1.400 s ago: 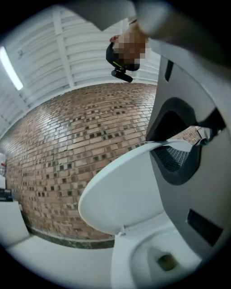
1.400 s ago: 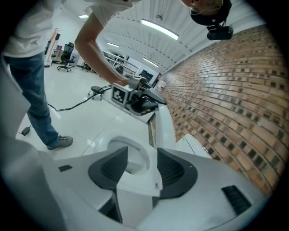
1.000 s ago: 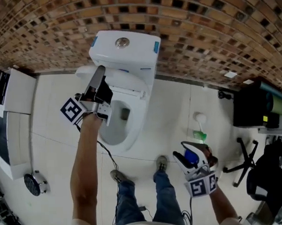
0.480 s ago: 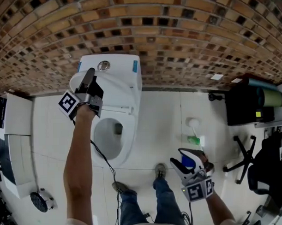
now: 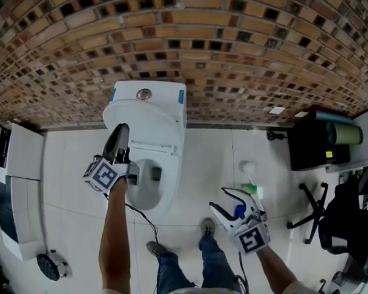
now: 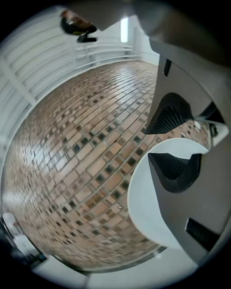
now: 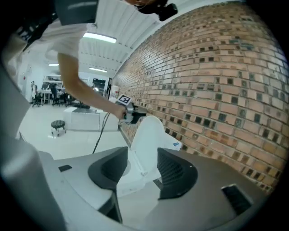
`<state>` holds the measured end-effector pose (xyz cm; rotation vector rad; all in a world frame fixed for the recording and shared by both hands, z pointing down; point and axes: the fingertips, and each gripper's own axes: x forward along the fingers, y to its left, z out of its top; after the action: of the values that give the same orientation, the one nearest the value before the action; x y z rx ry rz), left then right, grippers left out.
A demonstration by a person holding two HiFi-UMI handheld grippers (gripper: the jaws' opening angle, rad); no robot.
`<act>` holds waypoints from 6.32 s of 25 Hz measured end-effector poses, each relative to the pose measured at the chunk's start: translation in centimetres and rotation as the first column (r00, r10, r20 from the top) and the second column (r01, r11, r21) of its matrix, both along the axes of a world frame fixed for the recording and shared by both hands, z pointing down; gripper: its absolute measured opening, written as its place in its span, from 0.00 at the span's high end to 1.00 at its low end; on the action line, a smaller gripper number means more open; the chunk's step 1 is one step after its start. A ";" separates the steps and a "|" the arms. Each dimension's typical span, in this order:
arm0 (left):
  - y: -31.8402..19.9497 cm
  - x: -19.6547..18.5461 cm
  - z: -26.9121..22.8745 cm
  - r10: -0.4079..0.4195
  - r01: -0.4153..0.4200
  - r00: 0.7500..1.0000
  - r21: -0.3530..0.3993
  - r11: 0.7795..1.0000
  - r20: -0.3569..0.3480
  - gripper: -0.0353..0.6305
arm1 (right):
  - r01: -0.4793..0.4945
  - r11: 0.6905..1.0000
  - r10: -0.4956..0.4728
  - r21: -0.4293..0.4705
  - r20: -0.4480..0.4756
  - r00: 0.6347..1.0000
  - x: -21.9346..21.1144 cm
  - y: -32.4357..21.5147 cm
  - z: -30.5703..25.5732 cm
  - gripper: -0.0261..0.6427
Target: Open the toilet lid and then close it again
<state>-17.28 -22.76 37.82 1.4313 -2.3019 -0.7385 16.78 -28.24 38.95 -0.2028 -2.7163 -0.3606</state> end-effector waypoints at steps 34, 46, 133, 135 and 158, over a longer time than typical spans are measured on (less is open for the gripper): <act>25.1 31.3 -17.2 0.266 -0.034 0.734 -0.357 0.933 0.625 0.76 | 0.145 0.969 -0.117 -0.198 0.146 0.982 0.8 20.0 -14.8 0.64; 26.2 31.1 -17.0 0.232 -0.016 0.750 -0.333 0.943 0.619 0.76 | 0.172 0.964 -0.136 -0.205 0.178 0.975 0.9 20.8 -15.4 0.65; 22.4 28.7 3.0 -0.276 0.429 0.881 -0.402 0.809 0.385 0.80 | 0.709 0.605 -0.667 0.362 -0.256 0.700 -8.8 19.5 20.8 0.67; 23.3 29.1 4.3 -0.283 0.431 0.882 -0.403 0.808 0.376 0.80 | 0.768 0.527 -0.698 0.363 -0.331 0.635 -6.8 21.5 26.1 0.68; 21.4 31.3 0.1 -0.163 0.350 0.896 -0.433 0.831 0.413 0.80 | 0.625 0.774 -0.621 -0.104 0.066 0.781 -5.3 14.2 3.6 0.95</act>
<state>14.02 -1.35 37.87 1.0819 -2.7297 0.0980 11.46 -14.07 42.56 -1.1626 -2.6222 -0.3749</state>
